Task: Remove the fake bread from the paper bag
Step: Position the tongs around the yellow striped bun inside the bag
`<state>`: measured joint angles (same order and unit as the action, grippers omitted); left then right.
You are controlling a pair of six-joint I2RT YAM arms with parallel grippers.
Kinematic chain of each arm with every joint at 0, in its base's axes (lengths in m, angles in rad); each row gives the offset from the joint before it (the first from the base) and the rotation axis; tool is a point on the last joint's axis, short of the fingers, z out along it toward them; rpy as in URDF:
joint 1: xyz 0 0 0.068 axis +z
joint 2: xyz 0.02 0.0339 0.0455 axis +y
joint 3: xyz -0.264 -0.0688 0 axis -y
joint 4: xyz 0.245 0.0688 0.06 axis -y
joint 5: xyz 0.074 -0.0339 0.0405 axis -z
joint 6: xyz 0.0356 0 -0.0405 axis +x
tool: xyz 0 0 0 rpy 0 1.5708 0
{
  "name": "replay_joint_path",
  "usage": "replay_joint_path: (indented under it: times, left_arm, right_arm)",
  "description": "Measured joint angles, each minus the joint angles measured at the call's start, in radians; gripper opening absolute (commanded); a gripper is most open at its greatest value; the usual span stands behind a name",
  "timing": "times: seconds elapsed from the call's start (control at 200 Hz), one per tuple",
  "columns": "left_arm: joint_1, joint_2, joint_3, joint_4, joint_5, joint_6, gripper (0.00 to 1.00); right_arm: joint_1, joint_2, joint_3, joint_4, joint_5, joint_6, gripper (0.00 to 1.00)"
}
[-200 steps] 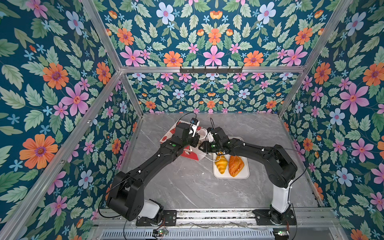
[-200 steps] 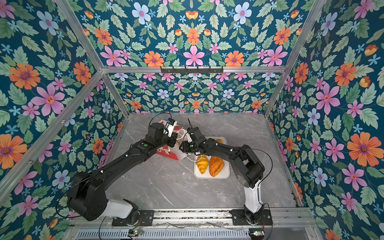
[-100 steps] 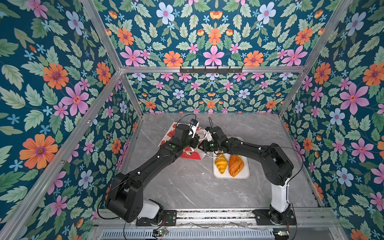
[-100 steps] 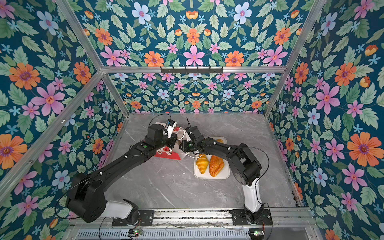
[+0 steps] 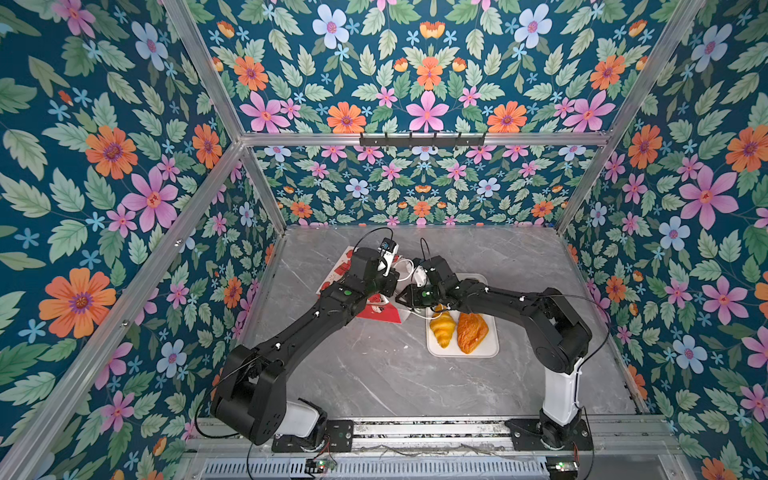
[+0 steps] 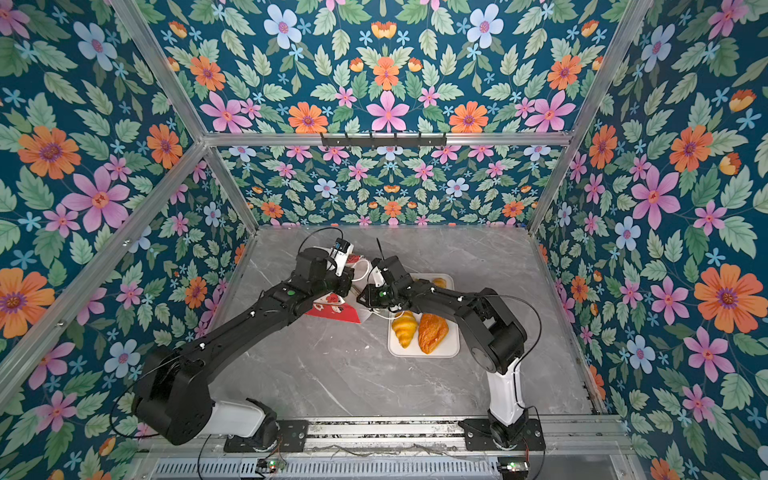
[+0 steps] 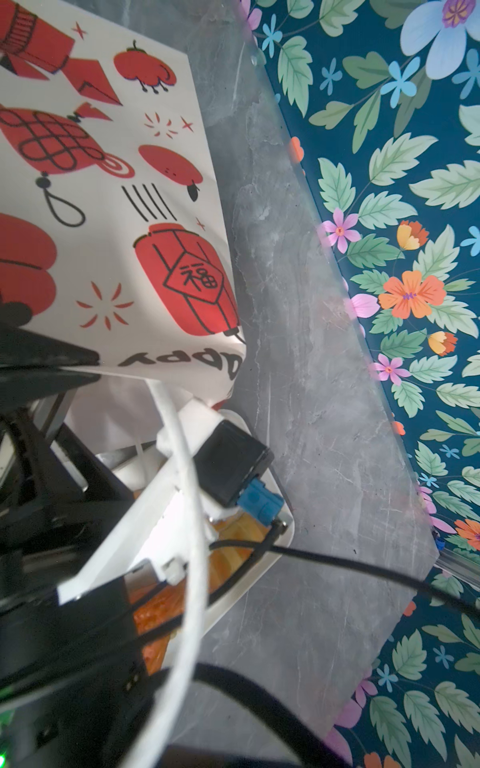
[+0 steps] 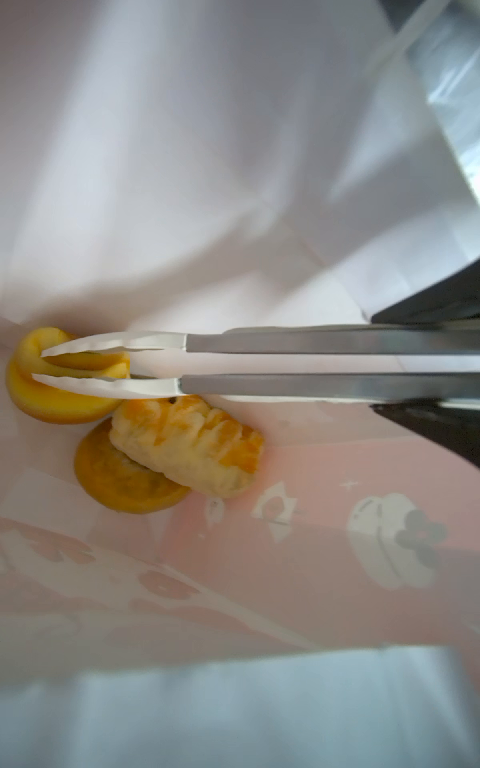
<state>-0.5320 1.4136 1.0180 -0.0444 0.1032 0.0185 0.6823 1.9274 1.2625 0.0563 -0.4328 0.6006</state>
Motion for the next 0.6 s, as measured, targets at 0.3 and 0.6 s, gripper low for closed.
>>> replay_joint_path:
  times: [0.3,0.6]
  left_arm:
    - [-0.001,0.022,0.042,-0.016,-0.021,0.066,0.0]
    - [-0.001,0.065,0.058,-0.016,-0.047,0.114,0.0]
  right_arm:
    - [-0.009,-0.187,-0.174,0.021,0.023,0.005,0.0]
    - [-0.013,-0.385,-0.29,0.002,0.071,-0.006,0.0]
